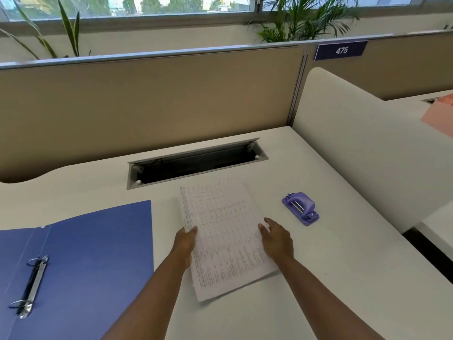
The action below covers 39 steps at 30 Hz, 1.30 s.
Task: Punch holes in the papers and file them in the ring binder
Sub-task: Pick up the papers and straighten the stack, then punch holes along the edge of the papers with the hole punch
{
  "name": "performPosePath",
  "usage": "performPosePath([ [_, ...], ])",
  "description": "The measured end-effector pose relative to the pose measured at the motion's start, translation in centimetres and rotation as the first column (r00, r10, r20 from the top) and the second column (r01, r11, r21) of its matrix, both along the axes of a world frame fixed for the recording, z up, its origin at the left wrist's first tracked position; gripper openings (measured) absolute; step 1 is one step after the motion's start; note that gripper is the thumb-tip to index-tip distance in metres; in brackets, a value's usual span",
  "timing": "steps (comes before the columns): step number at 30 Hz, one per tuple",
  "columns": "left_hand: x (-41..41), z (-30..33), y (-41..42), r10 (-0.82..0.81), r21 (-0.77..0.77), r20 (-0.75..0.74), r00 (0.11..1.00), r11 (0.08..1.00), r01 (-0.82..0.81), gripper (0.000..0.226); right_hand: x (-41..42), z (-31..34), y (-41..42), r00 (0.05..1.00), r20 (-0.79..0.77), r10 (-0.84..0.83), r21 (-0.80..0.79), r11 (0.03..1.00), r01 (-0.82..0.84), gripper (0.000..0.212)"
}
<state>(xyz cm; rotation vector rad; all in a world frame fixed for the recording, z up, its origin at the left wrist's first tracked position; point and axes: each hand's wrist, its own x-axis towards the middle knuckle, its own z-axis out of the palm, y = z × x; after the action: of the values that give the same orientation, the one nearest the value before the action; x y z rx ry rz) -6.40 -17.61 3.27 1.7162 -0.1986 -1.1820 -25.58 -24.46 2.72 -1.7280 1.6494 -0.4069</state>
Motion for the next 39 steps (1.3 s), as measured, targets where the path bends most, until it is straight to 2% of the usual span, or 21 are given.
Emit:
performPosePath([
  [2,0.1,-0.4,0.0,0.012,0.016,-0.027,1.0,1.0,-0.012,0.048,0.2,-0.4,-0.1,0.993,-0.096,0.072,-0.011,0.997,-0.073,0.045],
  [4,0.2,-0.6,-0.1,0.025,0.021,-0.056,0.998,1.0,-0.024,0.051,0.5,-0.5,-0.2,0.985,-0.159,0.072,-0.037,0.996,-0.079,0.044],
  [8,0.5,-1.0,-0.3,0.06,0.023,-0.089,0.994,0.998,-0.058,0.058,0.9,-0.6,-0.4,0.977,-0.207,0.053,-0.072,0.995,-0.069,0.042],
  [13,0.1,-0.9,-0.4,0.068,0.058,-0.058,0.996,0.996,-0.064,0.048,0.9,-0.6,-0.4,0.988,-0.156,-0.007,-0.074,0.997,-0.004,0.04],
  [17,0.4,-1.2,-0.2,0.055,0.077,-0.047,0.997,0.996,-0.051,0.057,0.7,-0.9,-0.7,0.995,-0.095,-0.006,-0.037,0.999,0.003,0.037],
  [20,0.7,-1.1,-0.1,0.047,0.088,-0.031,0.998,0.995,-0.044,0.056,0.4,-0.4,-1.6,0.991,0.048,-0.128,0.074,0.99,0.124,0.035],
  [23,0.9,-1.1,-0.1,0.017,0.084,-0.051,0.999,0.996,-0.013,0.05,-0.2,-0.4,-2.7,0.933,0.176,-0.313,0.234,0.934,0.269,0.035],
  [27,1.1,-1.4,-0.2,0.004,0.097,-0.057,0.998,0.995,0.002,0.049,-0.5,-0.7,-3.4,0.905,0.234,-0.355,0.296,0.913,0.281,0.03],
  [32,1.3,-1.7,-0.4,-0.009,0.103,-0.052,0.999,0.995,0.014,0.051,-0.5,-1.2,-3.8,0.964,0.112,-0.242,0.202,0.955,0.216,0.027],
  [34,1.4,-1.8,-0.4,-0.014,0.096,-0.05,0.999,0.995,0.019,0.05,-0.7,-0.8,-4.3,0.98,0.081,-0.183,0.105,0.979,0.174,0.025],
  [36,1.5,-2.0,-0.4,-0.021,0.089,-0.048,0.999,0.996,0.025,0.049,-1.4,0.2,-5.0,0.985,0.051,-0.166,-0.103,0.98,0.171,0.025],
  [38,1.6,-2.2,-0.4,-0.024,0.081,-0.046,0.999,0.996,0.028,0.05,-2.4,1.4,-6.3,0.966,-0.005,-0.26,-0.347,0.906,0.242,0.021],
  [39,1.7,-2.3,-0.4,-0.027,0.076,-0.046,0.999,0.997,0.03,0.049,-3.0,1.8,-7.1,0.948,-0.035,-0.315,-0.419,0.866,0.272,0.023],
])
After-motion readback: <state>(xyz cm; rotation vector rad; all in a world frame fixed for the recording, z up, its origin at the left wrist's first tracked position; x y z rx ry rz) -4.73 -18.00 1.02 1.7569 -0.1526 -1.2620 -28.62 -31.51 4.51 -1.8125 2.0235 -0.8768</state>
